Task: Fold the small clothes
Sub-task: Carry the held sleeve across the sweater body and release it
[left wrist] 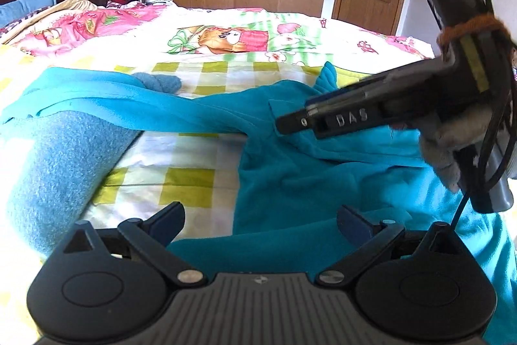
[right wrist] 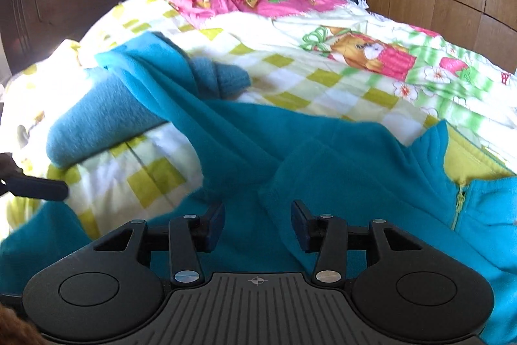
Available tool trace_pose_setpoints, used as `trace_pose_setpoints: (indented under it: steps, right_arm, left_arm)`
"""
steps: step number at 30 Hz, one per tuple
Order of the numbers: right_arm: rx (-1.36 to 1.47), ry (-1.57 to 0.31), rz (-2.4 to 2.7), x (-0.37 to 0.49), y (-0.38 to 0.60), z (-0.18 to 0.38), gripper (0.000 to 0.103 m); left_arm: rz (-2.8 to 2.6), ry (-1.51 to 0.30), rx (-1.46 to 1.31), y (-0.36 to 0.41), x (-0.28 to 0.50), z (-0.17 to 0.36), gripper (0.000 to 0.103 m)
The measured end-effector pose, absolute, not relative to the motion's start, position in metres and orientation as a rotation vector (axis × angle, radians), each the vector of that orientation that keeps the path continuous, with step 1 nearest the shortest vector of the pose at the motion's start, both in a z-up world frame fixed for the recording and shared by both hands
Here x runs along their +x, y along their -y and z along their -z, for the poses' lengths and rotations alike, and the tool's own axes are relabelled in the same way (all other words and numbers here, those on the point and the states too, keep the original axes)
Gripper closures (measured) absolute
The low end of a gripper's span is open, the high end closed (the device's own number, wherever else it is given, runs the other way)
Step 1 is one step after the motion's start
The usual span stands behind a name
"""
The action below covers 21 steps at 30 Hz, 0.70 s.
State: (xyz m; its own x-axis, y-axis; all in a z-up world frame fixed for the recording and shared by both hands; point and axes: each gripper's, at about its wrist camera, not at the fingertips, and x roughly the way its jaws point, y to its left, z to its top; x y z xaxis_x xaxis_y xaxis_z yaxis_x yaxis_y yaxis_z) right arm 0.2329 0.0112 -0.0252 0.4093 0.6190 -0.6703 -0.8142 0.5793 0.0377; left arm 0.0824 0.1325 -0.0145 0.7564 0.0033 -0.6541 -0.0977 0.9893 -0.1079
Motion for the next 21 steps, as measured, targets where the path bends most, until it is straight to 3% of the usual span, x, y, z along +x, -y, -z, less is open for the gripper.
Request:
trace_pose_setpoints:
  steps: [10,18,21]
  right_arm:
    - [-0.119,-0.761,-1.023,0.264,-0.13,-0.012,0.05]
    - [-0.478,-0.554,-1.166,0.208,-0.215,-0.016,0.052]
    - [-0.538,-0.539,-1.187,0.196,-0.237,-0.015,0.062]
  left_arm:
    - [-0.146,-0.678,-0.152,-0.167,0.059,0.015,0.0]
    - [-0.179,-0.672,-0.229,-0.199,0.05,0.021,0.0]
    - [-0.194,-0.663,-0.25,-0.206,0.043,0.021,0.0]
